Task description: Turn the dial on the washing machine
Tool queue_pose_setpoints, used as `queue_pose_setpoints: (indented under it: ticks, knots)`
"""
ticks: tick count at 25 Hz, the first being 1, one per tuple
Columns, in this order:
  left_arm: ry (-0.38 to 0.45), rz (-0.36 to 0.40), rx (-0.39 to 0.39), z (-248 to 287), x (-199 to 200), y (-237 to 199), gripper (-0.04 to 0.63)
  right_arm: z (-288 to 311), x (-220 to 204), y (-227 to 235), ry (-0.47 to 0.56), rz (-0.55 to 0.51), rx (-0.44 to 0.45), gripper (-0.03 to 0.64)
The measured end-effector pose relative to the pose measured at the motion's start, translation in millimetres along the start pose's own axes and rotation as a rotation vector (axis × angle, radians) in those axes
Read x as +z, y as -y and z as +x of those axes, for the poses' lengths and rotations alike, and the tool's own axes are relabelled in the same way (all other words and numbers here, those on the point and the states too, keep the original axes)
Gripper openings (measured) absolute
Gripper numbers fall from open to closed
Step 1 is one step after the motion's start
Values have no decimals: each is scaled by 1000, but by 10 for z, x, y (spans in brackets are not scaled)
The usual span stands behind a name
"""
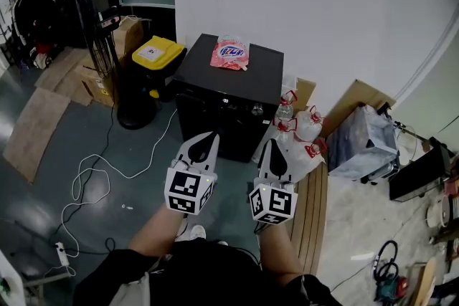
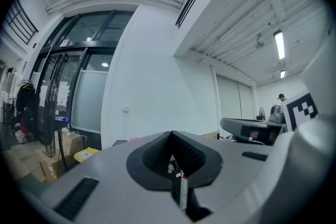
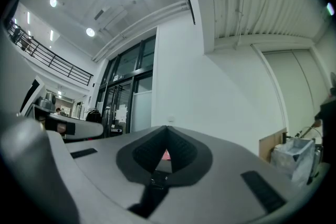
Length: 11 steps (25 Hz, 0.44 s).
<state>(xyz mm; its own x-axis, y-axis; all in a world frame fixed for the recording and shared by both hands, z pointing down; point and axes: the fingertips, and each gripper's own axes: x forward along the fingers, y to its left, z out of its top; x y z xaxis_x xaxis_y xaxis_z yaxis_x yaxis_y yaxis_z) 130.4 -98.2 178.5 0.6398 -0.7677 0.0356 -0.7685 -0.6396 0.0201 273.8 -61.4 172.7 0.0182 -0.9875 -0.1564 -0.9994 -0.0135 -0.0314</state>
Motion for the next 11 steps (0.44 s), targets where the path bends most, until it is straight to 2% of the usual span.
queue_pose_setpoints:
  ticks: [11]
  knots:
    - [-1,17,-17,-75,36,157,6,-124,39,31,4,12,-11,2]
